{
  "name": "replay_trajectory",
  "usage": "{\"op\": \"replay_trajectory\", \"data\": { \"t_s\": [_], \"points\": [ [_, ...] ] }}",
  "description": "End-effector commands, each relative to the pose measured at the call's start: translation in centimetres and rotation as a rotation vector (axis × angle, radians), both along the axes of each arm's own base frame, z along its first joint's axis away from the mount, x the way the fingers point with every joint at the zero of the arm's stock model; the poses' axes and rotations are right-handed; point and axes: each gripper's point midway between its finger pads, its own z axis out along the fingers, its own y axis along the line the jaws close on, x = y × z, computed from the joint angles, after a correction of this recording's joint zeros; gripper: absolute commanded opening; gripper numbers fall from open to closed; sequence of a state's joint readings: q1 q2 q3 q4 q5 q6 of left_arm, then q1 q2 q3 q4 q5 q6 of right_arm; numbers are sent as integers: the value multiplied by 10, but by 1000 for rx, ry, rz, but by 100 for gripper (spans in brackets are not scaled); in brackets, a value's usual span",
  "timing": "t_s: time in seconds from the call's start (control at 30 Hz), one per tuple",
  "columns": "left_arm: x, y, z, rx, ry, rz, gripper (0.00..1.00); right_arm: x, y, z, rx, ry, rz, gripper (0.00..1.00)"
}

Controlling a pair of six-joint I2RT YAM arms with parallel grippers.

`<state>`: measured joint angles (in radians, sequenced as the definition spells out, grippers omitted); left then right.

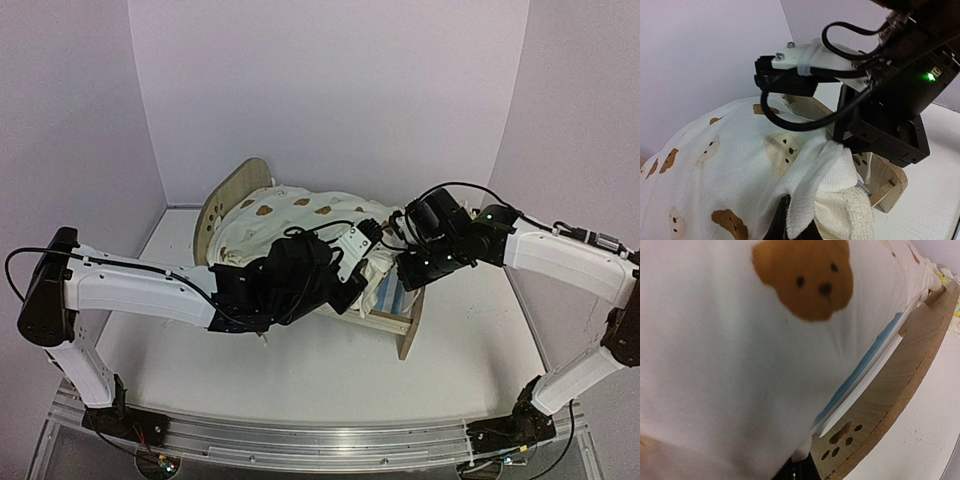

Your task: Set up the pet bed

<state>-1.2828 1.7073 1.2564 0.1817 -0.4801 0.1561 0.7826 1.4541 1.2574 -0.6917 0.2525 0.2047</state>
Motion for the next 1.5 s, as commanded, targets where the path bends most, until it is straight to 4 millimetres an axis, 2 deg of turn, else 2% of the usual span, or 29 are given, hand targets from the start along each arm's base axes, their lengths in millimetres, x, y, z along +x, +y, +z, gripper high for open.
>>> {"op": "replay_trajectory", "data": {
  "t_s": [0.0,0.2,0.57,0.7,0.8,0.87,0.97,1.07,1.23,1.3,1.47],
  "points": [
    [-3,-3,30,-84,-7,-6,0,7,15,24,41,-43,39,0],
    [-4,-1,27,-77,-3,-9,0,1,5,-4,-11,4,24,0],
    [-7,1,20,-70,19,-20,0,-22,-9,-33,30,112,-69,1],
    [-13,-2,11,-54,52,-44,0,-31,-10,-39,58,151,-92,9],
    [-18,-6,1,-37,81,-59,0,-36,-8,-36,89,165,-87,17],
    [-23,-10,-7,-22,107,-76,0,-40,-5,-29,121,173,-79,28],
    [-31,-17,-21,9,150,-88,0,-47,-2,-17,167,182,-63,38],
    [-39,-22,-38,31,201,-90,0,-54,-6,-5,196,177,-58,45],
    [-49,-29,-58,51,279,-98,0,-64,-22,12,221,139,-70,50],
    [-50,-32,-60,46,294,-96,5,-68,-29,16,225,121,-80,51],
    [-56,-38,-56,28,330,-115,39,-79,-43,19,257,109,-110,52]
  ]
}}
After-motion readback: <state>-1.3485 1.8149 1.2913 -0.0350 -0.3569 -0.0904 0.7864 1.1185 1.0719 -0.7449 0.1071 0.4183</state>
